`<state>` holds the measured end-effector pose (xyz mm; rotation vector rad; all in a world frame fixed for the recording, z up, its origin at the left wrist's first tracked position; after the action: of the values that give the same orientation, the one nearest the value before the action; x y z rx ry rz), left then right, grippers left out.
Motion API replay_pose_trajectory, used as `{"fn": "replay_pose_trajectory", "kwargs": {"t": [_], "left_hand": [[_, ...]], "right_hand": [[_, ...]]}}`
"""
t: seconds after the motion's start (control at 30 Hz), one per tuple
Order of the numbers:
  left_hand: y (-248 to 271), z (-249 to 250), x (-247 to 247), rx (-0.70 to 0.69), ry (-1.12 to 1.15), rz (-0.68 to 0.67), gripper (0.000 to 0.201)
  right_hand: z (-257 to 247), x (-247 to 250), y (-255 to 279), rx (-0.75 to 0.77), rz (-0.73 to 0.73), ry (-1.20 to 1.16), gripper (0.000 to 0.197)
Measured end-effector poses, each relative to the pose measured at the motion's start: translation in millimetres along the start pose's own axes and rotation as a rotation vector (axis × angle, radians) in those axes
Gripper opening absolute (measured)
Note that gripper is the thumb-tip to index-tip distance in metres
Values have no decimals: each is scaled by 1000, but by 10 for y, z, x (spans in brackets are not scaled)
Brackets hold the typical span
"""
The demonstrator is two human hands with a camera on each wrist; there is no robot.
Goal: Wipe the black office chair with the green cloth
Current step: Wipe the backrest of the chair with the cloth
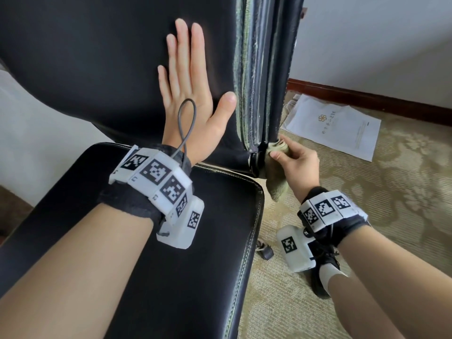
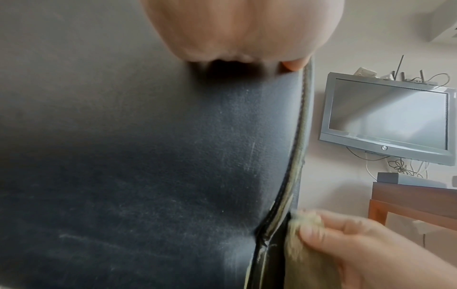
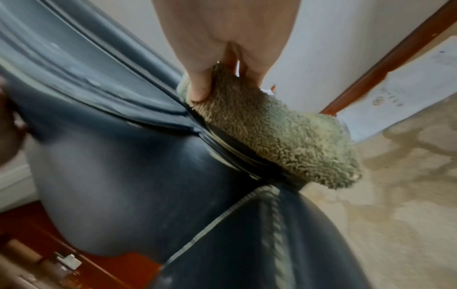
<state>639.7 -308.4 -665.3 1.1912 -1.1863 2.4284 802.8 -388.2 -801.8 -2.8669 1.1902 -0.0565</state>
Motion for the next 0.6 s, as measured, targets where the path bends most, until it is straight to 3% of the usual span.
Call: {"fn": "replay_pose_trajectory", "kwargs": {"t": [0.13, 0.2, 0.4, 0.6], "left_hand": [[5, 8, 4, -8, 14, 15, 79], [10, 13, 1, -15, 17, 29, 79], [41, 33, -59, -27, 28, 125, 78], [215, -42, -224, -16, -14, 151, 72]], "right_hand": [[-278, 4, -100, 176, -41, -76, 48], [-248, -7, -112, 193, -74, -78, 49], [315, -14, -36, -3, -79, -35, 53], [767, 79, 15, -195, -133, 289, 50]]}}
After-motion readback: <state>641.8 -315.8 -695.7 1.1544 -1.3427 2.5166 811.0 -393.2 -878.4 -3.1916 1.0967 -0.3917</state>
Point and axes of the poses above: each hand's wrist, its own y-axis away from the middle knuckle, its own x-axis out of the back of the hand, z = x × y, the point moved 3 cm from there along -y, towards the middle knuckle, and after that the axes turned 6 degrees about -y, right-handed, at the moved point
